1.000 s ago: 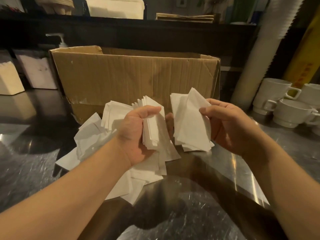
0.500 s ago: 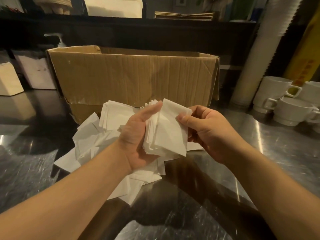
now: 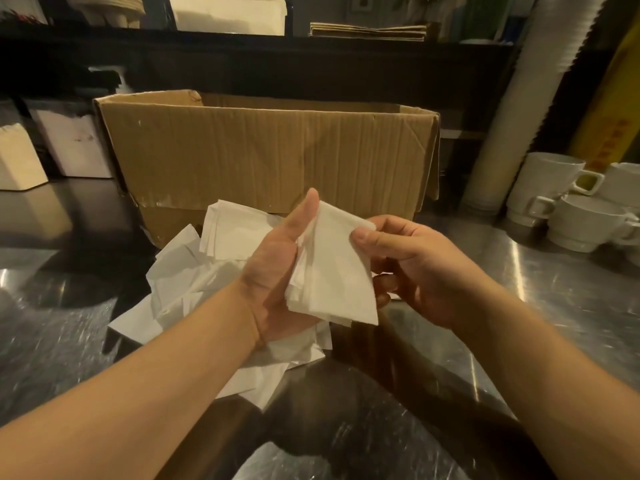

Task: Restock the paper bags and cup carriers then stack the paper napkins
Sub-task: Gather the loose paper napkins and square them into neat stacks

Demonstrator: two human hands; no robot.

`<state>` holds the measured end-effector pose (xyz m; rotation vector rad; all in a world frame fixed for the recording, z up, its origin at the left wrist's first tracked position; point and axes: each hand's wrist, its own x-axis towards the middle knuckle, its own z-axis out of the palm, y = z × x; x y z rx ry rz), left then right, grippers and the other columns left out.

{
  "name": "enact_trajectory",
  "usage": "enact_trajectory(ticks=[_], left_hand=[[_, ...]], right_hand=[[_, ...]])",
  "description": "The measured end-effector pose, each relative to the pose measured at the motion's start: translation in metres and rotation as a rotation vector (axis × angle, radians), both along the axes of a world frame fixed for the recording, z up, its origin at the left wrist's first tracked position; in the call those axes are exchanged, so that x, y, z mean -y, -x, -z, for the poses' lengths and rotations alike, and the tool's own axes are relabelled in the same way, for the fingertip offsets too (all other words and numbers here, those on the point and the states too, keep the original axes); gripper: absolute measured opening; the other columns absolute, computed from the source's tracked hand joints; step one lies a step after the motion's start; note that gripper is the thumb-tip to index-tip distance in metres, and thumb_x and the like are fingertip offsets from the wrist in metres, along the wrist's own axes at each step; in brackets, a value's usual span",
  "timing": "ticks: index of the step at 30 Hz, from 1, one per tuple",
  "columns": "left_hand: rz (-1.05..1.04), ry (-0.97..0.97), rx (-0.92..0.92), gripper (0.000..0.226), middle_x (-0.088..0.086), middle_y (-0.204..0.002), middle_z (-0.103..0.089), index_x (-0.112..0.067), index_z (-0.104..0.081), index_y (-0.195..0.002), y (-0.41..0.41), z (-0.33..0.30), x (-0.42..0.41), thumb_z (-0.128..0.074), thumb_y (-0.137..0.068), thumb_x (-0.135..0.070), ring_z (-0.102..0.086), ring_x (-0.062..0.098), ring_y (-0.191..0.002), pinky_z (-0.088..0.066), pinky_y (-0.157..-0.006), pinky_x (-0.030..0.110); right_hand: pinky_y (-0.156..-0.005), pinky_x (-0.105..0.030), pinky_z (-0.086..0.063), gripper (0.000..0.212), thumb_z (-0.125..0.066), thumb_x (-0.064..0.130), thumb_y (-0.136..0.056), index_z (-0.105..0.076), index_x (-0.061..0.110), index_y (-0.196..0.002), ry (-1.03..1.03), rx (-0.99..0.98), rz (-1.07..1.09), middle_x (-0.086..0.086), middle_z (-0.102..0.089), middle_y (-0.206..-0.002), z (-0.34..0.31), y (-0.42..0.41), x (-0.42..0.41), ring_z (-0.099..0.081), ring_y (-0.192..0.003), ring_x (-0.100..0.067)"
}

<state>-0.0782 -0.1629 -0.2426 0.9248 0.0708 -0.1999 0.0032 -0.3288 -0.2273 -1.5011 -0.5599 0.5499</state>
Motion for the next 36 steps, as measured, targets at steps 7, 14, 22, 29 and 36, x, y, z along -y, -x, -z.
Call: enact_trajectory(ticks=[7, 14, 22, 29, 36], left_hand=[[-0.023, 0.089, -0.047, 0.062, 0.016, -0.106, -0.068, -0.011, -0.058, -0.133, 0.007, -0.005, 0.004, -0.067, -0.089, -0.053, -0.068, 0.029, -0.087, -0.060, -0.080, 0.043], [-0.162, 0.200, -0.083, 0.071, 0.014, -0.108, -0.069, -0.012, -0.053, -0.140, 0.005, -0.007, 0.000, -0.077, -0.079, -0.040, -0.064, 0.024, -0.079, -0.059, -0.073, 0.036], [-0.209, 0.201, -0.110, 0.056, 0.012, -0.103, -0.068, -0.010, -0.058, -0.130, 0.000, -0.006, -0.002, -0.072, -0.083, -0.035, -0.063, 0.026, -0.079, -0.055, -0.078, 0.038], [-0.222, 0.175, -0.128, 0.052, 0.011, -0.103, -0.069, -0.011, -0.060, -0.127, 0.002, -0.007, -0.001, -0.071, -0.082, -0.036, -0.063, 0.025, -0.081, -0.054, -0.082, 0.038], [-0.238, 0.166, -0.128, 0.057, 0.012, -0.103, -0.069, -0.012, -0.059, -0.132, 0.001, -0.007, 0.000, -0.071, -0.082, -0.035, -0.063, 0.026, -0.080, -0.054, -0.079, 0.038]], right_hand=[[-0.069, -0.032, -0.050, 0.016, -0.066, 0.031, -0.097, -0.068, 0.017, -0.106, 0.007, 0.115, 0.259, 0.001, -0.067, -0.084, 0.000, -0.011, 0.001, -0.060, -0.077, -0.017], [-0.063, -0.029, -0.047, 0.033, -0.065, 0.049, -0.095, -0.063, 0.021, -0.111, 0.782, 0.423, 0.418, 0.002, -0.064, -0.093, 0.013, -0.054, 0.011, -0.060, -0.080, -0.014], [-0.055, -0.023, -0.038, 0.071, -0.074, 0.062, -0.082, -0.060, 0.020, -0.137, 1.003, 0.486, 0.253, 0.006, -0.056, -0.100, 0.024, -0.054, 0.008, -0.052, -0.079, -0.012], [-0.071, -0.025, -0.045, 0.056, -0.074, 0.040, -0.090, -0.056, 0.020, -0.140, 0.895, 0.473, 0.263, 0.002, -0.059, -0.117, 0.022, -0.049, 0.005, -0.054, -0.095, -0.017], [-0.078, -0.028, -0.050, 0.040, -0.071, 0.032, -0.094, -0.058, 0.028, -0.131, 0.753, 0.569, 0.282, 0.008, -0.060, -0.117, 0.026, -0.044, 0.001, -0.057, -0.101, -0.016]])
